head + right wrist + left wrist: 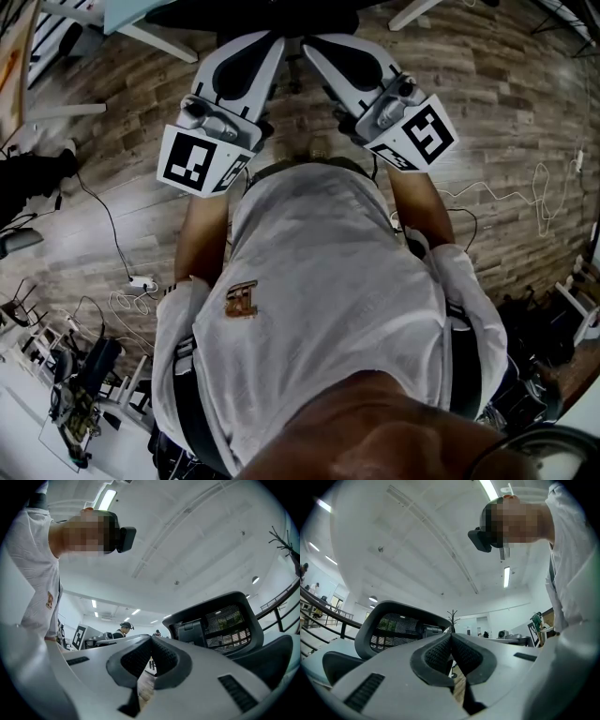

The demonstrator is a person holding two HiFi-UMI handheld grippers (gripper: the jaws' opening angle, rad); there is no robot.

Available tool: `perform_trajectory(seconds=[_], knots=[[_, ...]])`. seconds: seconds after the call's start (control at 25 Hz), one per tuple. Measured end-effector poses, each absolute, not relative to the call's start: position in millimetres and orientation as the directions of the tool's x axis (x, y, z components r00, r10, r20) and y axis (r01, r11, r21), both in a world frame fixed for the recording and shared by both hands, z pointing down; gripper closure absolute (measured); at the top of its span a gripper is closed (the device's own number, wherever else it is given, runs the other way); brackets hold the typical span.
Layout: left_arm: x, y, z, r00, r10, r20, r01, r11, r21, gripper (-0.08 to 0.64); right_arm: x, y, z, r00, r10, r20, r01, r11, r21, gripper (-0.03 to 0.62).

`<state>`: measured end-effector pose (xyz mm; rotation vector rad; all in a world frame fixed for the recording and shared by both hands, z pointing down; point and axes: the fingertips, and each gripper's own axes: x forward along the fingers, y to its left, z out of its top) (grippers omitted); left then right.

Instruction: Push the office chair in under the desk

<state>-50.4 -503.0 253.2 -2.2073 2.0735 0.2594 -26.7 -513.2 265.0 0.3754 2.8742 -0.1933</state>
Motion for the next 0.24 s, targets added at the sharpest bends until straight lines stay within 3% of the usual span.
perform_trajectory(seconds=[0.24], knots=[[-51.8, -502.7, 253.3, 0.060, -0.979, -0.196, -0.997, -0.069, 0.039, 0.541, -27.9, -511.4, 266.3, -0.938, 0.245, -0.247, 0.275, 0.957, -0.095, 0.558]])
